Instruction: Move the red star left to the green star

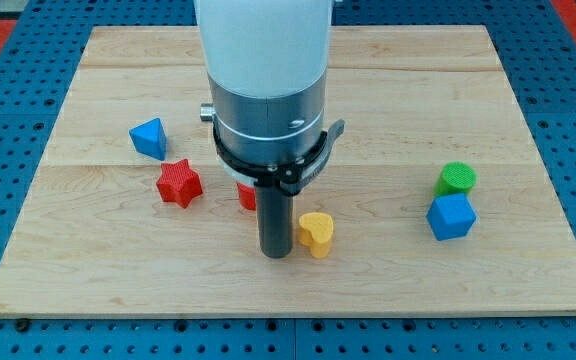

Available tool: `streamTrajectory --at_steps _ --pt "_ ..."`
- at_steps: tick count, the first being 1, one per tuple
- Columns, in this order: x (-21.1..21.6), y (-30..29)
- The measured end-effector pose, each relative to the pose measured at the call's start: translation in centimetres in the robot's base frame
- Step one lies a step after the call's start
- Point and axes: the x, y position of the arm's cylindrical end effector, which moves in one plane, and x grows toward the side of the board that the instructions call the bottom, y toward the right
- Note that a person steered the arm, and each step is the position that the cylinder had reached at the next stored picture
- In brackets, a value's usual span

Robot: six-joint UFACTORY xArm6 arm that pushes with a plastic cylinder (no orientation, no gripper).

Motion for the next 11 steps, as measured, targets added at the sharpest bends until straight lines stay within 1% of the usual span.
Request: streamTrajectory --at_steps 1,2,4,5,6,7,10,11 --pt "-0.7 -8.5" --pt "-2.7 -15.2" --pt "-3.5 -14.7" --pt "-5.4 -13.4" --pt "-6.7 -13.4" --pt "-6.8 -12.9" --pt "-6.9 -8.1" --pt "-6.9 -9.4"
